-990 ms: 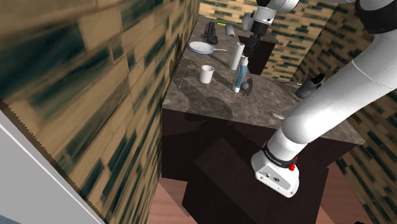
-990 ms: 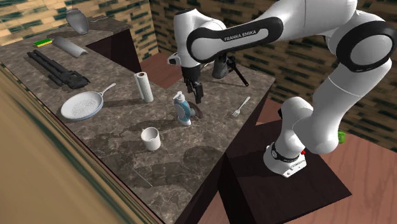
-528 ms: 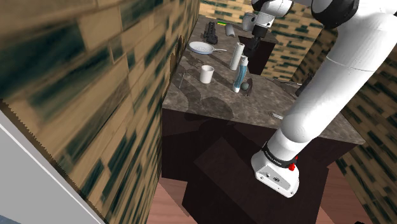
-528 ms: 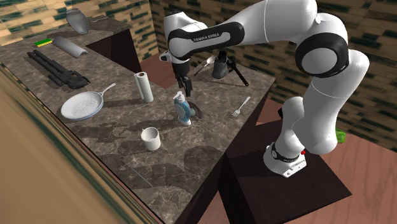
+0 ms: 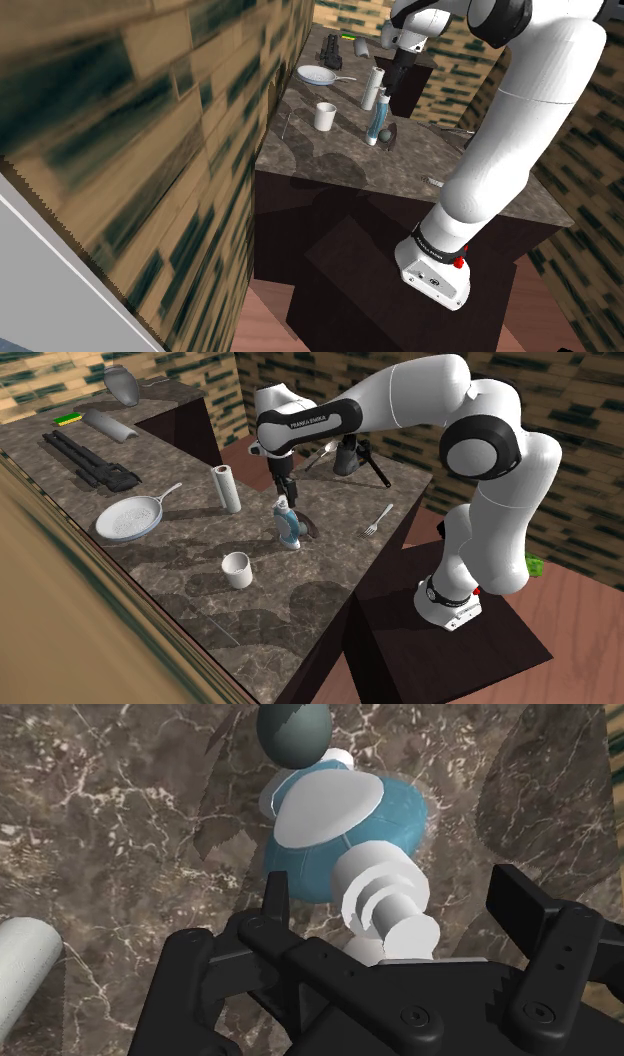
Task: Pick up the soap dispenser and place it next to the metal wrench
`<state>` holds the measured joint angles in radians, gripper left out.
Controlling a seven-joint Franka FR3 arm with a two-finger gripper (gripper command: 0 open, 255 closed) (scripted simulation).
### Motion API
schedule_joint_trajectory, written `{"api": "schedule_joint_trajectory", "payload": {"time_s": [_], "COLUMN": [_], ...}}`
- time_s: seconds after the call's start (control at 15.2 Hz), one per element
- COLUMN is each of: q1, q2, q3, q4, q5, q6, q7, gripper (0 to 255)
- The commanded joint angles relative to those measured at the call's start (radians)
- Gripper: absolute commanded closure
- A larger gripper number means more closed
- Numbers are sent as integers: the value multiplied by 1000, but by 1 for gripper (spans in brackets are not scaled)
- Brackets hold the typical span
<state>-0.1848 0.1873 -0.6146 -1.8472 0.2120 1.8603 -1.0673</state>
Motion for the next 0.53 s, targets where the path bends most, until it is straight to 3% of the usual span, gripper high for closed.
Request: {"api": "schedule_joint_trajectory", "payload": {"time_s": [0.0,0.46], "q1": [1,2], "q2": [6,8], "q3": [3,3], "q4": [-19,-26], "q5": [6,7], "q6": [25,32], "q7": [-3,-4], "gripper": [0,0]}}
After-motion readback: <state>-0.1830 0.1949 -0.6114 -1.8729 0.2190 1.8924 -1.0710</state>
